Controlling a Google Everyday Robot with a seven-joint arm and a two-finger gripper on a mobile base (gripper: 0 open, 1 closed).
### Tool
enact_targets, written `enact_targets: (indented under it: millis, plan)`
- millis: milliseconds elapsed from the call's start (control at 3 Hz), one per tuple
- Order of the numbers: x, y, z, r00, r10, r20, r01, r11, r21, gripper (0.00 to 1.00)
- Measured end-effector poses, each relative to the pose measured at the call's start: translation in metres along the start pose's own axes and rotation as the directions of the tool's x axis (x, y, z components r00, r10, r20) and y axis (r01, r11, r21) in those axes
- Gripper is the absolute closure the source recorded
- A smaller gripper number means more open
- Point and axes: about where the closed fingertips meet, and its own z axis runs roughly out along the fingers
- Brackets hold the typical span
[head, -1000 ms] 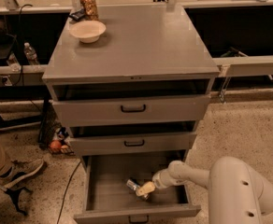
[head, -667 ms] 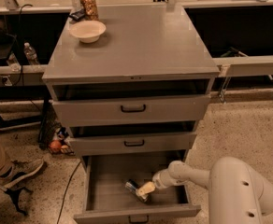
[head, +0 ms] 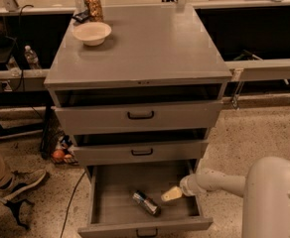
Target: Place redbull can into bottom drawer
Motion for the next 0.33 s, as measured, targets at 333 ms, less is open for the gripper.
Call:
enact_targets:
  millis: [333]
  plan:
    - [-0.0109,0.0132,-0.0069,1.0,-0.026,0.003,0.026,0.9995,-0.016,0.0]
